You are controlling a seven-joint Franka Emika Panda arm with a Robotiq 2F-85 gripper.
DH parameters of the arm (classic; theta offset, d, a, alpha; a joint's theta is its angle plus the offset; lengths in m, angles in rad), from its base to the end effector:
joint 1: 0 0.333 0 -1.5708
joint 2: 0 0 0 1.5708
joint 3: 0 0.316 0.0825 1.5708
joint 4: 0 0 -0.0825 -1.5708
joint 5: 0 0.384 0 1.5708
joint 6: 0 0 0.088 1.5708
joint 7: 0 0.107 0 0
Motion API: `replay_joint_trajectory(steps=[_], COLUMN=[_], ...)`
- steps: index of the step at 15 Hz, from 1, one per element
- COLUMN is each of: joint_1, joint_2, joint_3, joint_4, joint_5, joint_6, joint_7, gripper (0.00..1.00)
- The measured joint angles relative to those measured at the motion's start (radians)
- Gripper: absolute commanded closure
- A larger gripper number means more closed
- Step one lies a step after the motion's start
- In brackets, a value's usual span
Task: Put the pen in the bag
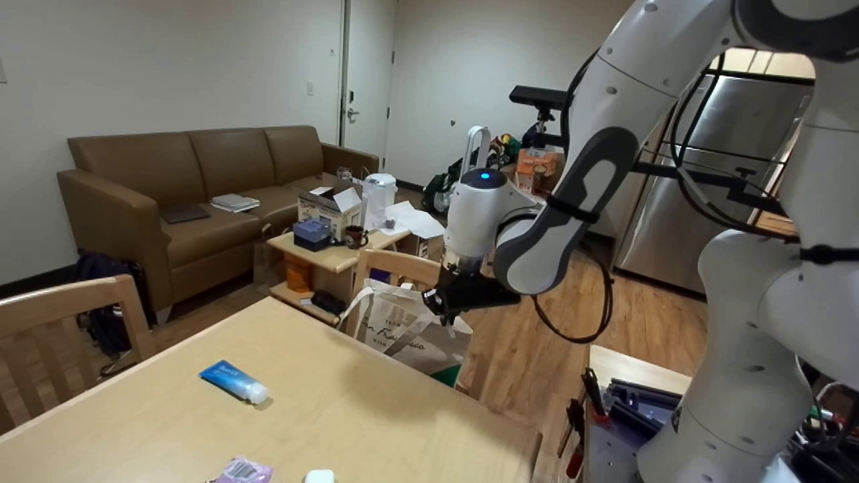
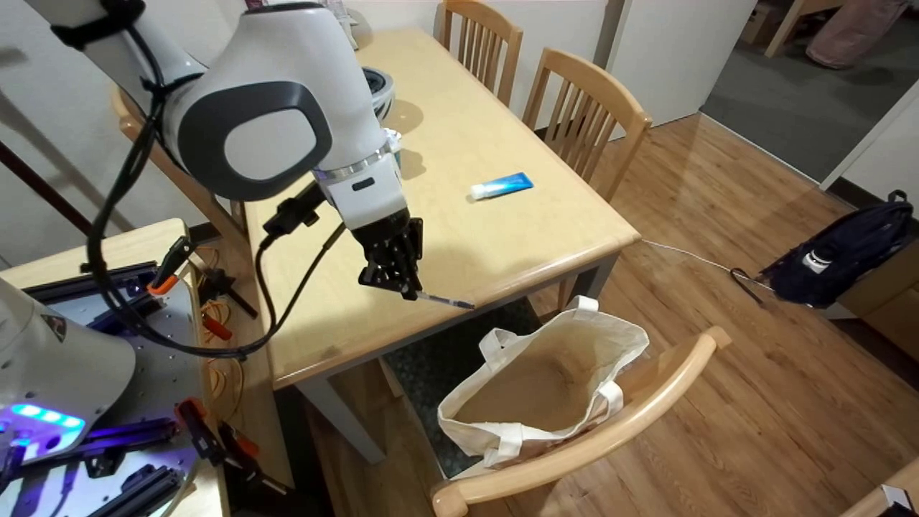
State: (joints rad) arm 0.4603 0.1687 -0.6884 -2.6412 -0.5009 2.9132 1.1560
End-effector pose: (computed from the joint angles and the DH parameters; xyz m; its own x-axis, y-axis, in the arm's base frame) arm 0.4268 -0.0792 0.2085 0.6159 -0.7428 0.2625 -0.7792 -0.6235 0.0641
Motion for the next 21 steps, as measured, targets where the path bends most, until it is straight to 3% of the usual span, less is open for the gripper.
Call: replay_joint_trajectory(steps=[1, 5, 7, 10, 11, 14, 15, 16, 17, 18, 21], joint_1=[0.009, 0.020, -0.055, -0.242, -0.294, -0.405, -0.436, -0.460, -0.475, -0.482, -0.490], joint_2=[0.002, 0.011, -0.002, -0.023, -0.020, 0.009, 0.020, 0.027, 0.033, 0.037, 0.041], joint_3=[0.000, 0.025, 0.113, 0.296, 0.324, 0.307, 0.295, 0.287, 0.283, 0.282, 0.308], joint_4=[0.000, -0.002, -0.011, -0.007, 0.010, 0.118, 0.158, 0.195, 0.223, 0.238, 0.236], joint_5=[0.000, 0.029, 0.085, 0.170, 0.187, 0.143, 0.125, 0.114, 0.110, 0.108, 0.115], joint_6=[0.000, -0.015, -0.049, -0.143, -0.185, -0.308, -0.331, -0.344, -0.353, -0.357, -0.358], joint_7=[0.001, -0.034, -0.164, -0.362, -0.409, -0.425, -0.419, -0.411, -0.407, -0.404, -0.420], gripper=[0.96, 0.96, 0.96, 0.96, 0.96, 0.96, 0.89, 0.89, 0.89, 0.96, 0.96])
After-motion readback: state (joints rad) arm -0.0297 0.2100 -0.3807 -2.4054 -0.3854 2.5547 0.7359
